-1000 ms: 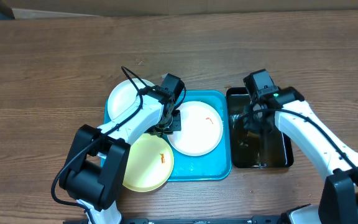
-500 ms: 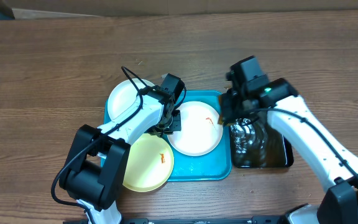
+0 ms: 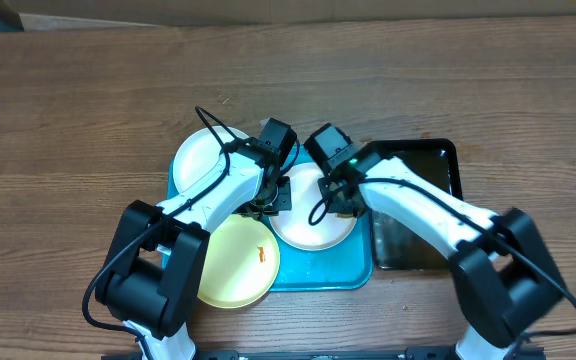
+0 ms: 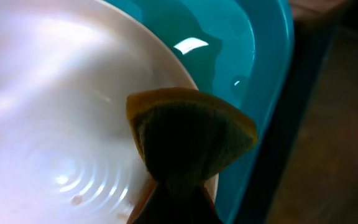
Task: Clean dirty plates on tray and stack at the side
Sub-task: 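Wipe the held white plate with the sponge in the right gripper, then return the sponge to the basin and lift the right gripper away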
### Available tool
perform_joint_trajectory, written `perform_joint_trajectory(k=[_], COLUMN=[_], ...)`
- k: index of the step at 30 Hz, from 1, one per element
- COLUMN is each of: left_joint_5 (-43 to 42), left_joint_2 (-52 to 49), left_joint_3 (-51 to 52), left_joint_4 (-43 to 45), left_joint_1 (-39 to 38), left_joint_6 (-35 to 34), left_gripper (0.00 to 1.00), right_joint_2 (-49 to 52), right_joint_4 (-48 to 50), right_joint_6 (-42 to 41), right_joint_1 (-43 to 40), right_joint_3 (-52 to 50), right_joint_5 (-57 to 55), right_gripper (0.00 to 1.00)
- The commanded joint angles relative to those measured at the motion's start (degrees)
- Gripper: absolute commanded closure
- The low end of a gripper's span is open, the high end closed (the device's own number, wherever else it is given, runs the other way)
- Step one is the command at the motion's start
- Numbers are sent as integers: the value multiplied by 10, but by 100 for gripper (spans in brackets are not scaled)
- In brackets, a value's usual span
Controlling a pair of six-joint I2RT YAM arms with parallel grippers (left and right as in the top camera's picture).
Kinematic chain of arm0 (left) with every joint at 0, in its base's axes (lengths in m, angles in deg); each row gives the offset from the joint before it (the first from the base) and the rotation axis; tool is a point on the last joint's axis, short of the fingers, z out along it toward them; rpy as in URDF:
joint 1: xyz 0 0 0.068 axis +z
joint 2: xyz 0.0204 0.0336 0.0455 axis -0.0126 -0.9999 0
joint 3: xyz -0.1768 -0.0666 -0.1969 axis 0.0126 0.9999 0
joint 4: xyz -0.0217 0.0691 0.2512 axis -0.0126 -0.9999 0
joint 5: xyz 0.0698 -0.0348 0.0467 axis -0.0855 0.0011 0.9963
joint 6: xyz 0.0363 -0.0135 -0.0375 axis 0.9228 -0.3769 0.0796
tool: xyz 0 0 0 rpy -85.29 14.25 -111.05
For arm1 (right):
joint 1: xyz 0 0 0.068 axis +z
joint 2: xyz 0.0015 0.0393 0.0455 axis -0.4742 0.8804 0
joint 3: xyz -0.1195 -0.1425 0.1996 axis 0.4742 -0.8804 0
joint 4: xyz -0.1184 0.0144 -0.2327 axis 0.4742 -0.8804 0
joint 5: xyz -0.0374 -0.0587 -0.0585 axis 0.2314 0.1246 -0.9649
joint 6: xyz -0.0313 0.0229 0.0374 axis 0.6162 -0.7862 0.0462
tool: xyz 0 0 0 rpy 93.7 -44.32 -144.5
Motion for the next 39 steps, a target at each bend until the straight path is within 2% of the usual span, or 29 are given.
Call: perform_joint_trajectory(k=[1,7,16,19,23,31,39], left_joint_5=[23,23,23,23,23,23,20], left_joint_2=[1,1,1,1,1,1,1], left_joint_3=[3,3,3,3,3,3,3], left_joint_4=[1,1,1,0,0,0,1], left_joint_1=[-1,-1,-1,-1,-1,-1,-1], left_joint_6=[7,7,7,7,9,9,9], left_gripper=[96,96,96,96,96,94,75], right_joint_2=[19,62,69,66,39,-68,-107], right_joint_4=[11,26,76,82,64,-28,-170], right_joint_6=[-2,-28,-24,-23,20,20,20], right_joint_1=[3,3,3,-2,-25,-116,-231], right_joint_3=[9,9,9,13,35,64,63], right_joint_5=[-27,-13,287,327,398,375,217], right_gripper=[96,96,96,96,96,96,96])
